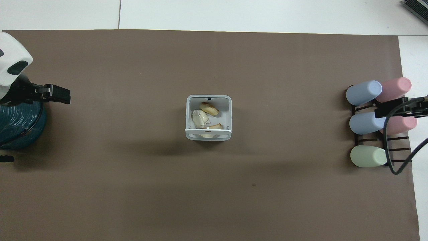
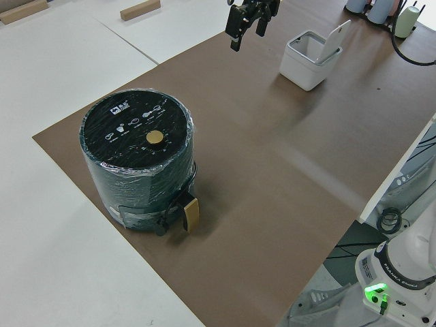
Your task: Close trash can lid
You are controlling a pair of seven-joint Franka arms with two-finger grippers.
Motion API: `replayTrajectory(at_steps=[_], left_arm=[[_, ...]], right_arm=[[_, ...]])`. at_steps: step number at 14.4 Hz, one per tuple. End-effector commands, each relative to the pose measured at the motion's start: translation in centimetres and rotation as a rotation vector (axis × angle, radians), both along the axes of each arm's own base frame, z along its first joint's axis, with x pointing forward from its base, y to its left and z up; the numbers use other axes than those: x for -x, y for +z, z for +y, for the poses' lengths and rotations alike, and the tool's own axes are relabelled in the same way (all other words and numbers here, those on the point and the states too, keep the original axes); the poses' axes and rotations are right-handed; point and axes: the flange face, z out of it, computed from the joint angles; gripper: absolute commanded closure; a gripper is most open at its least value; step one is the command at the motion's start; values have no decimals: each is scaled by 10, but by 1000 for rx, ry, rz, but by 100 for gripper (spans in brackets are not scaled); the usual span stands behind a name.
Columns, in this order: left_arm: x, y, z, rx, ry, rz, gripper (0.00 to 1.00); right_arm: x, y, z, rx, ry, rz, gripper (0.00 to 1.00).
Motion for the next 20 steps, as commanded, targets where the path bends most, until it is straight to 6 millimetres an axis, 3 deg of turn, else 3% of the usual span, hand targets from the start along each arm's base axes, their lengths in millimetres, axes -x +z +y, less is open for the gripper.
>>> replayTrajectory(at_steps=[1, 7, 10, 11, 14, 18, 20], left_arm=[[8, 2, 3, -17, -10, -8, 0], [7, 3, -7, -15, -31, -34, 0], [19, -10, -54, -16, -94, -32, 0], [29, -18, -67, -19, -114, -21, 10], [63, -42, -116, -26, -155, -11, 58], [94, -54, -175, -23, -96, 3, 83], [106, -59, -196, 11, -75, 9, 88]], right_arm=[[6, 2, 1, 3, -5, 8, 0], [6, 2, 0, 3, -6, 8, 0], [6, 2, 1, 3, -5, 8, 0], [6, 2, 1, 3, -5, 8, 0], [6, 2, 0, 3, -6, 8, 0], [6, 2, 1, 3, -5, 8, 0], [6, 2, 1, 3, -5, 8, 0]])
